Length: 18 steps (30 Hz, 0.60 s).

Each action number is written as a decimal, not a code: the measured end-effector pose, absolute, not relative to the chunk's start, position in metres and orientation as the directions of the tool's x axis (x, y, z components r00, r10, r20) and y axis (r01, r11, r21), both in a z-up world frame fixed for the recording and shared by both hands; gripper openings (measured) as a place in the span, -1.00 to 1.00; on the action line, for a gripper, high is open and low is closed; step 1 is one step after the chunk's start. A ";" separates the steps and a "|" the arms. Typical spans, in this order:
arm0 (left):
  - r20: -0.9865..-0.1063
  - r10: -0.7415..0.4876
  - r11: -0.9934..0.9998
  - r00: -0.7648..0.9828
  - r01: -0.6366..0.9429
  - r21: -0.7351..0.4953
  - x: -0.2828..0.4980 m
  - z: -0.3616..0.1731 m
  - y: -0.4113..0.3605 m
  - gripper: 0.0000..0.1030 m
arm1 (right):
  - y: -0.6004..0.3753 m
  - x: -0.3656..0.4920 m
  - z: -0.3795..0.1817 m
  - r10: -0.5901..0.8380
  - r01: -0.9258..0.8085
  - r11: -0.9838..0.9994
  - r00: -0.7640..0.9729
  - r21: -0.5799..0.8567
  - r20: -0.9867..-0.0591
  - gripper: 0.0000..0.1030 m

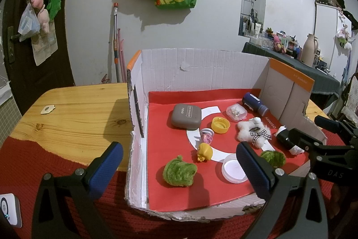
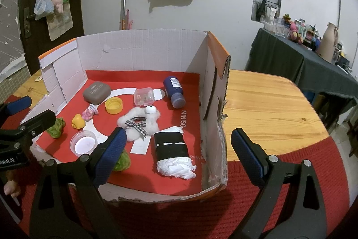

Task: Organize objects

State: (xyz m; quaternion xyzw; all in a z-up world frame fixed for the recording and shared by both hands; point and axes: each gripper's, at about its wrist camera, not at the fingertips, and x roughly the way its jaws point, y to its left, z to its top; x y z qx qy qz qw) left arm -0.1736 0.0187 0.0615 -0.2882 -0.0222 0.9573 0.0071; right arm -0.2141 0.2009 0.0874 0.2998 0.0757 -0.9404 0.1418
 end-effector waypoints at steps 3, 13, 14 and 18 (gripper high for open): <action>-0.550 0.030 -0.999 -0.835 -0.005 -0.048 -0.174 0.062 0.019 0.99 | 0.201 -0.214 0.087 -0.225 0.314 -0.948 -0.780 -0.056 -0.583 0.86; -0.534 0.036 -0.998 -0.845 -0.003 -0.062 -0.160 0.074 0.017 0.99 | 0.200 -0.199 0.102 -0.254 0.334 -0.942 -0.783 -0.039 -0.568 0.86; -0.533 0.037 -0.998 -0.845 -0.006 -0.060 -0.157 0.076 0.016 0.99 | 0.201 -0.195 0.104 -0.256 0.336 -0.941 -0.780 -0.037 -0.571 0.86; -0.541 0.033 -0.999 -0.840 -0.009 -0.046 -0.140 0.081 0.016 0.99 | 0.203 -0.177 0.105 -0.260 0.341 -0.940 -0.763 -0.026 -0.592 0.86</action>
